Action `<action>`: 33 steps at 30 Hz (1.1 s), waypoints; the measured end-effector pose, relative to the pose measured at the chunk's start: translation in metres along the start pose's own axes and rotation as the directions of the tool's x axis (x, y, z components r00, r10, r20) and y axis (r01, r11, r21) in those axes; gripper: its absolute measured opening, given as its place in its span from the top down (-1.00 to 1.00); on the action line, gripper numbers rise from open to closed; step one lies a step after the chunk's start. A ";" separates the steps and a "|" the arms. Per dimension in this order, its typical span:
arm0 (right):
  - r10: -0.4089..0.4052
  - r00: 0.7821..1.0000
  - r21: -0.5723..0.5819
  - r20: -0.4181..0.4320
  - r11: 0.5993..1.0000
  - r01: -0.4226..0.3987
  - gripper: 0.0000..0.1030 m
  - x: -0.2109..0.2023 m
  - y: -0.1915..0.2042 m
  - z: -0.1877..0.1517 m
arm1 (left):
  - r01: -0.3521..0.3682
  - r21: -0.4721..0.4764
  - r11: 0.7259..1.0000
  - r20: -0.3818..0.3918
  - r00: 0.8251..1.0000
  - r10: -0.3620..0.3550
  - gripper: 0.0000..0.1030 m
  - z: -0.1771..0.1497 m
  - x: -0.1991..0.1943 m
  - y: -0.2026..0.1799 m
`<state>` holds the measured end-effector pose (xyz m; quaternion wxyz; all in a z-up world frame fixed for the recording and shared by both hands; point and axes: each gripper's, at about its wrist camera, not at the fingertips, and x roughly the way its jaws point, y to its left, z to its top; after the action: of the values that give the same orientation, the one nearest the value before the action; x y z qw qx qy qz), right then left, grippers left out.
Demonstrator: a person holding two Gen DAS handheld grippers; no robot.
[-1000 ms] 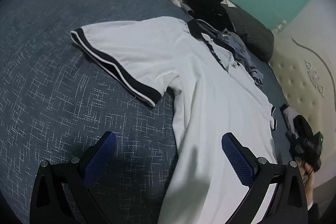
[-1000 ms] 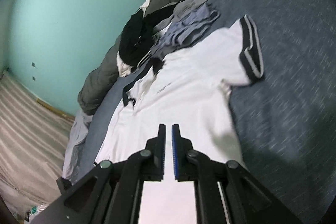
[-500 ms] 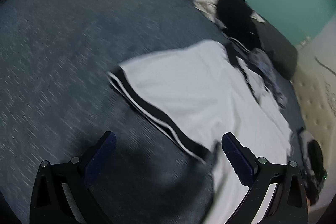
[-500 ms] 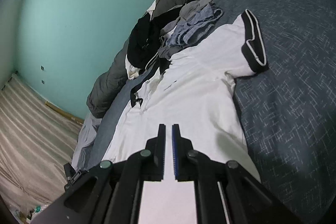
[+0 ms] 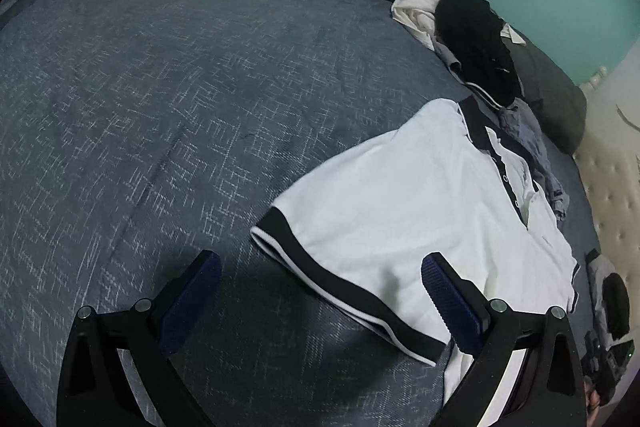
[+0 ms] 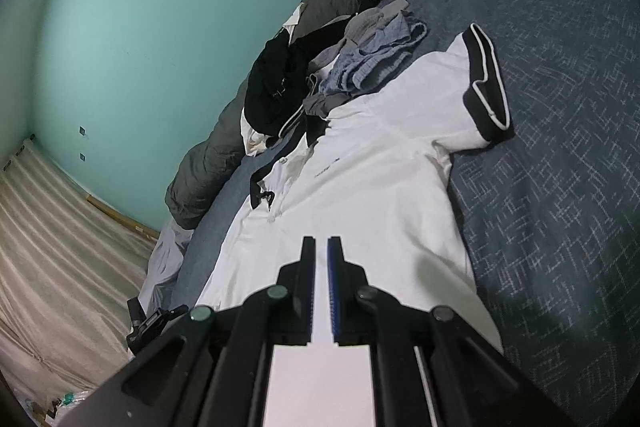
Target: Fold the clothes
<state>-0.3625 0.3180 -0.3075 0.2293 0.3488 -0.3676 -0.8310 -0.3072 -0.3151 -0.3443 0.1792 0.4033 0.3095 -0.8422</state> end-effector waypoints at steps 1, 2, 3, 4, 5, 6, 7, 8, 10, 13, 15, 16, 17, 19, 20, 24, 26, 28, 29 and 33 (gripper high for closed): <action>0.000 1.000 0.000 -0.001 1.000 0.000 0.88 0.000 0.000 0.000 | -0.003 -0.001 1.000 -0.002 1.000 0.003 -0.96 0.002 0.001 0.001; -0.001 1.000 0.000 -0.002 1.000 0.001 0.88 0.001 0.000 0.000 | -0.002 -0.003 1.000 -0.005 1.000 0.002 -0.91 0.003 0.003 0.003; -0.001 1.000 0.000 -0.003 1.000 0.001 0.88 0.001 -0.001 0.000 | -0.001 -0.005 1.000 -0.007 1.000 0.001 -0.87 0.005 0.004 0.004; -0.002 1.000 0.000 -0.004 1.000 0.002 0.88 0.001 -0.001 0.000 | -0.002 -0.007 1.000 -0.009 1.000 0.002 -0.73 0.006 0.005 0.005; -0.002 1.000 0.000 -0.005 1.000 0.002 0.88 0.002 -0.001 0.000 | -0.002 -0.006 1.000 -0.010 1.000 0.002 -0.52 0.008 0.006 0.006; -0.003 1.000 0.000 -0.006 1.000 0.003 0.88 0.002 -0.001 0.000 | 0.002 -0.002 1.000 -0.011 1.000 -0.002 -0.42 0.010 0.006 0.006; -0.003 1.000 0.000 -0.007 1.000 0.003 0.88 0.002 -0.002 -0.001 | 0.005 0.001 1.000 -0.014 1.000 -0.005 -0.28 0.011 0.007 0.007; -0.004 1.000 0.000 -0.008 1.000 0.004 0.88 0.003 -0.002 -0.001 | 0.010 0.004 1.000 -0.017 1.000 -0.009 -0.20 0.013 0.008 0.007; -0.005 1.000 0.000 -0.009 1.000 0.005 0.88 0.003 -0.002 -0.001 | 0.014 0.017 1.000 -0.027 1.000 -0.014 0.00 0.016 0.010 0.007; -0.006 1.000 -0.001 -0.012 1.000 0.006 0.88 0.004 -0.003 -0.001 | 0.007 0.037 0.999 -0.026 1.000 -0.006 0.38 0.020 0.011 0.006; -0.009 1.000 -0.003 -0.012 1.000 0.009 0.88 0.005 -0.003 -0.001 | 0.001 0.044 0.999 -0.028 1.000 0.000 0.63 0.023 0.012 0.008; -0.012 1.000 -0.004 -0.013 1.000 0.012 0.88 0.005 -0.003 -0.001 | -0.003 0.050 0.999 -0.027 1.000 0.004 0.81 0.024 0.012 0.009; -0.014 1.000 -0.005 -0.013 1.000 0.014 0.88 0.005 -0.003 -0.001 | -0.008 0.060 0.998 -0.022 1.000 0.009 0.83 0.026 0.010 0.009; -0.015 1.000 -0.003 -0.014 1.000 0.015 0.88 0.006 -0.004 -0.001 | -0.015 0.067 0.998 -0.013 1.000 0.016 0.83 0.029 0.007 0.010; -0.015 1.000 -0.002 -0.015 1.000 0.015 0.88 0.006 -0.004 -0.001 | -0.018 0.066 0.998 -0.008 1.000 0.019 0.84 0.031 0.005 0.011; -0.019 1.000 -0.002 -0.017 1.000 0.019 0.88 0.006 -0.005 -0.001 | -0.019 0.044 0.999 0.020 1.000 0.018 0.84 0.044 -0.002 0.021; -0.021 1.000 -0.001 -0.017 1.000 0.021 0.88 0.006 -0.005 -0.002 | -0.023 0.027 0.999 0.032 0.999 0.022 0.84 0.053 -0.004 0.026; -0.025 1.000 -0.001 -0.016 1.000 0.024 0.88 0.006 -0.006 -0.002 | -0.030 0.010 1.000 0.038 0.999 0.030 0.84 0.062 -0.003 0.032; -0.026 1.000 -0.001 -0.016 1.000 0.026 0.88 0.006 -0.006 -0.002 | -0.034 0.003 0.999 0.039 0.999 0.034 0.84 0.066 -0.003 0.034; -0.030 0.999 -0.001 -0.017 1.000 0.030 0.88 0.007 -0.007 -0.001 | -0.052 -0.006 0.999 0.028 0.998 0.052 0.84 0.080 0.008 0.039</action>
<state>-0.3669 0.3174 -0.3158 0.2198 0.3611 -0.3600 -0.8317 -0.3359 -0.3978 -0.3268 0.2064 0.3987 0.2986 -0.8422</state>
